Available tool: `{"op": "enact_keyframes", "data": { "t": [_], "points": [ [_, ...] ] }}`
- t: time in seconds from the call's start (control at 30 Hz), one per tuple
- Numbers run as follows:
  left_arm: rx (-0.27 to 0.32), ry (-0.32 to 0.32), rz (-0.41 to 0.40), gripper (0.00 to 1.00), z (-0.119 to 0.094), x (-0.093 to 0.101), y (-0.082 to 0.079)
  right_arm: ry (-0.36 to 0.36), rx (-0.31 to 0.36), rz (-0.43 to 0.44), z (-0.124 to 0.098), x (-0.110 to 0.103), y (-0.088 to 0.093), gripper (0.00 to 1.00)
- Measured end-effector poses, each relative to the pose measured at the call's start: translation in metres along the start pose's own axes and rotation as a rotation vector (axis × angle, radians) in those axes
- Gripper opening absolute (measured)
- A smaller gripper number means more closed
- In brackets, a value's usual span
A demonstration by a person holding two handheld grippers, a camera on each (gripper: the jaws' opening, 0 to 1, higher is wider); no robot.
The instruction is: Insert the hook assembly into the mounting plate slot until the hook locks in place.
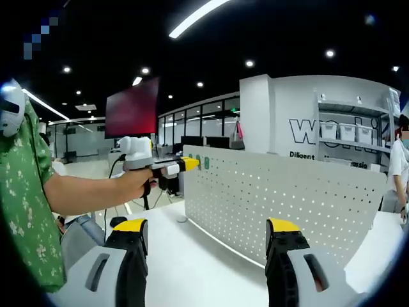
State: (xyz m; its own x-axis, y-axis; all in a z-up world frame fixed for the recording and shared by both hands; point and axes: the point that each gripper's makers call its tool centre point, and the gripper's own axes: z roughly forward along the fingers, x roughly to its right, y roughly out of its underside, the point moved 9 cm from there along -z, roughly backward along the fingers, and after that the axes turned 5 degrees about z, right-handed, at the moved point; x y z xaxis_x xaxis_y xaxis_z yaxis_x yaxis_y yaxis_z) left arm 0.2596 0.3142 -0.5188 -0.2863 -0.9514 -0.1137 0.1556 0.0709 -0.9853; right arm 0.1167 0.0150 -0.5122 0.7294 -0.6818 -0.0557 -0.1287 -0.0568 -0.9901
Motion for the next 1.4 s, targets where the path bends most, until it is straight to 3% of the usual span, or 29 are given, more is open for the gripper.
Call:
{"op": "enact_keyframes", "data": {
  "t": [0.27, 0.5, 0.73, 0.97, 1.4],
  "points": [
    [0.000, -0.042, -0.015, 0.03, 0.026, -0.006, 0.002, -0.070, 0.022, 0.021, 0.001, 0.006, -0.003, 0.77],
    [-0.007, -0.085, -0.007, 0.03, 0.039, -0.009, 0.009, -0.081, 0.030, 0.022, 0.001, 0.011, -0.009, 0.78],
    [-0.025, -0.105, 0.002, 0.03, 0.048, -0.012, 0.014, -0.064, 0.026, 0.022, -0.001, 0.017, -0.012, 0.79],
    [-0.031, -0.111, 0.018, 0.03, 0.053, -0.011, 0.013, -0.009, -0.022, 0.009, -0.006, 0.023, -0.009, 0.79],
    [-0.051, -0.139, 0.015, 0.03, 0.059, -0.014, 0.016, 0.032, -0.019, 0.020, -0.017, 0.026, -0.013, 0.80]
  ]
}}
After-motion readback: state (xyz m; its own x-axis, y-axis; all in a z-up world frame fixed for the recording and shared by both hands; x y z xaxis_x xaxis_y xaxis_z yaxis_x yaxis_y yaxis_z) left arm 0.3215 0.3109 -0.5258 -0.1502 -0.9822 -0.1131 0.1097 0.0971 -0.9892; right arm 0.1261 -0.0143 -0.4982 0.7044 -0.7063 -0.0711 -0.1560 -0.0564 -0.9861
